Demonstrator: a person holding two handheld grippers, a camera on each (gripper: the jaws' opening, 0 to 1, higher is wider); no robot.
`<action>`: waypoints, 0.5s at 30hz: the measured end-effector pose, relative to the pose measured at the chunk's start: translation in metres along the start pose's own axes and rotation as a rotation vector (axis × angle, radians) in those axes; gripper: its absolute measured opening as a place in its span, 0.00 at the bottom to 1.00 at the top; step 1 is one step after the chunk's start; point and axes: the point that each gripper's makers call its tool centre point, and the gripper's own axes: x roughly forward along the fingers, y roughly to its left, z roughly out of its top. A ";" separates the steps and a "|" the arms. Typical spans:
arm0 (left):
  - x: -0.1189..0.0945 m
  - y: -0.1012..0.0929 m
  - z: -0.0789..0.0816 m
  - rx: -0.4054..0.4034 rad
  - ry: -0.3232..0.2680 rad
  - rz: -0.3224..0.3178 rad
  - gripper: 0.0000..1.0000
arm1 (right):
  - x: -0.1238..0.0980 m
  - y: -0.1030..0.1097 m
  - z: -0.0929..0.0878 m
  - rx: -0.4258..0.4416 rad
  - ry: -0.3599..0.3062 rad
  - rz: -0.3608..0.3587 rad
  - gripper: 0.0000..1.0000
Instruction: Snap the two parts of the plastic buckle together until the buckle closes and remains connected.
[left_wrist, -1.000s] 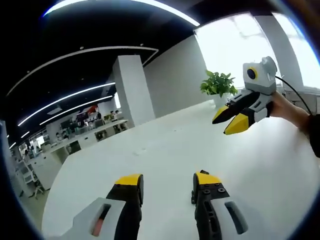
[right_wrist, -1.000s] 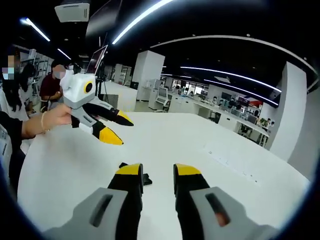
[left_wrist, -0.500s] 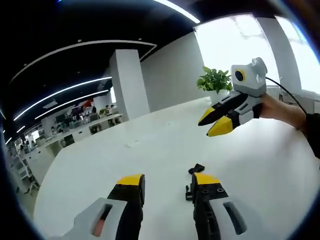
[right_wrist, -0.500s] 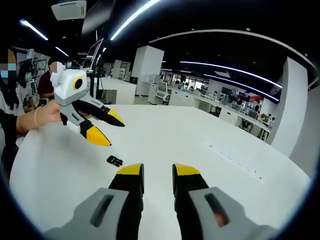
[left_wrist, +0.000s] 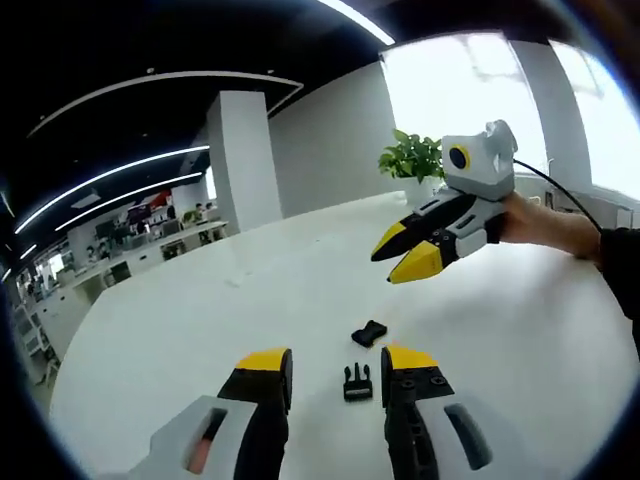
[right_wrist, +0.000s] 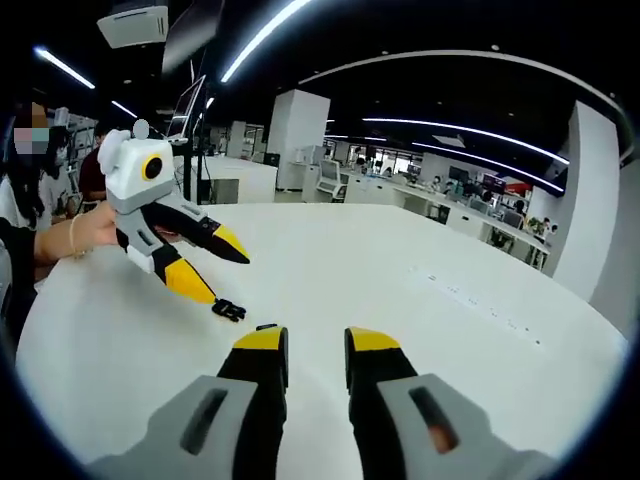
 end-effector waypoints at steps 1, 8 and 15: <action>0.000 0.000 0.000 0.000 0.002 0.001 0.36 | 0.000 0.000 -0.001 0.006 0.001 0.001 0.23; -0.002 0.003 0.001 -0.016 -0.003 0.004 0.36 | -0.002 -0.002 -0.003 0.007 0.005 -0.008 0.23; -0.001 0.004 -0.001 -0.027 0.000 0.001 0.36 | -0.002 -0.002 -0.005 0.008 0.008 -0.002 0.23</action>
